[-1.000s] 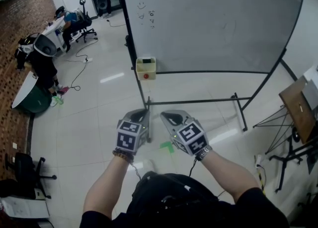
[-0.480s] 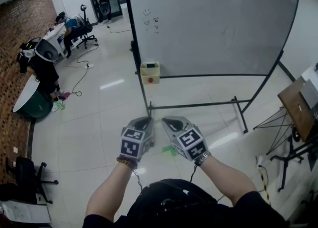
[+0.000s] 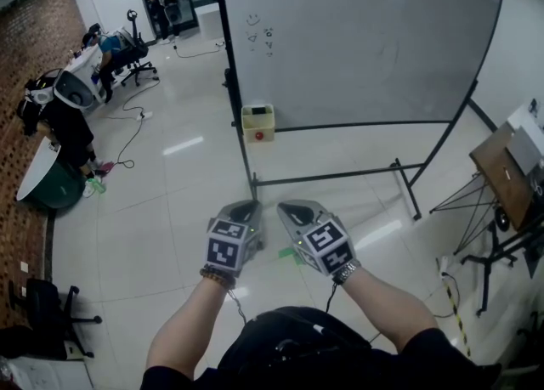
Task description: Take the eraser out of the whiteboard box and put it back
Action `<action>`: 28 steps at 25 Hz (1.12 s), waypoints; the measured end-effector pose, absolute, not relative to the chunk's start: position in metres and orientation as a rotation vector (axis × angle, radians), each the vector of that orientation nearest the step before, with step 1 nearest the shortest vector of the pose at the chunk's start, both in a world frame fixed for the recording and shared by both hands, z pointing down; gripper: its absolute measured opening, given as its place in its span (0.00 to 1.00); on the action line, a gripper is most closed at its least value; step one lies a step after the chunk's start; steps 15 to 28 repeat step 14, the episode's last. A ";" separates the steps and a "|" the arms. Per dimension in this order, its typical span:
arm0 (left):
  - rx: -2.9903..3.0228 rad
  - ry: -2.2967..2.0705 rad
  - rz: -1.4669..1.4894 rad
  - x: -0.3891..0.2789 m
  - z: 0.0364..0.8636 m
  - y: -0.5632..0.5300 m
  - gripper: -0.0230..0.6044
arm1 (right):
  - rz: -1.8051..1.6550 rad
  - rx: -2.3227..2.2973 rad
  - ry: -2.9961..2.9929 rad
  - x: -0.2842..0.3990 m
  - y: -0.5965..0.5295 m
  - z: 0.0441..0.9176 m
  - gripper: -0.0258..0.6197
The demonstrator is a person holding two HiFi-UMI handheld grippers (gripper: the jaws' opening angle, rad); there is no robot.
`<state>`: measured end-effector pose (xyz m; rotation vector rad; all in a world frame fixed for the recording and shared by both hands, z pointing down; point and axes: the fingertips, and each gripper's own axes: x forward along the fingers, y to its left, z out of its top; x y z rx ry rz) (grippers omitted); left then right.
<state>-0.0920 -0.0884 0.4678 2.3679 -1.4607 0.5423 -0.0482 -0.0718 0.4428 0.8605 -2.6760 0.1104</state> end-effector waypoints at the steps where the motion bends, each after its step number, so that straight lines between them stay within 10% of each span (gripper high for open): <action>1: 2.368 -1.458 0.541 -0.093 0.468 -0.089 0.04 | 0.109 0.864 -2.673 -0.049 -0.072 0.443 0.08; 28: 2.369 -1.436 0.545 -0.096 0.476 -0.085 0.04 | 0.114 0.886 -2.649 -0.050 -0.068 0.447 0.08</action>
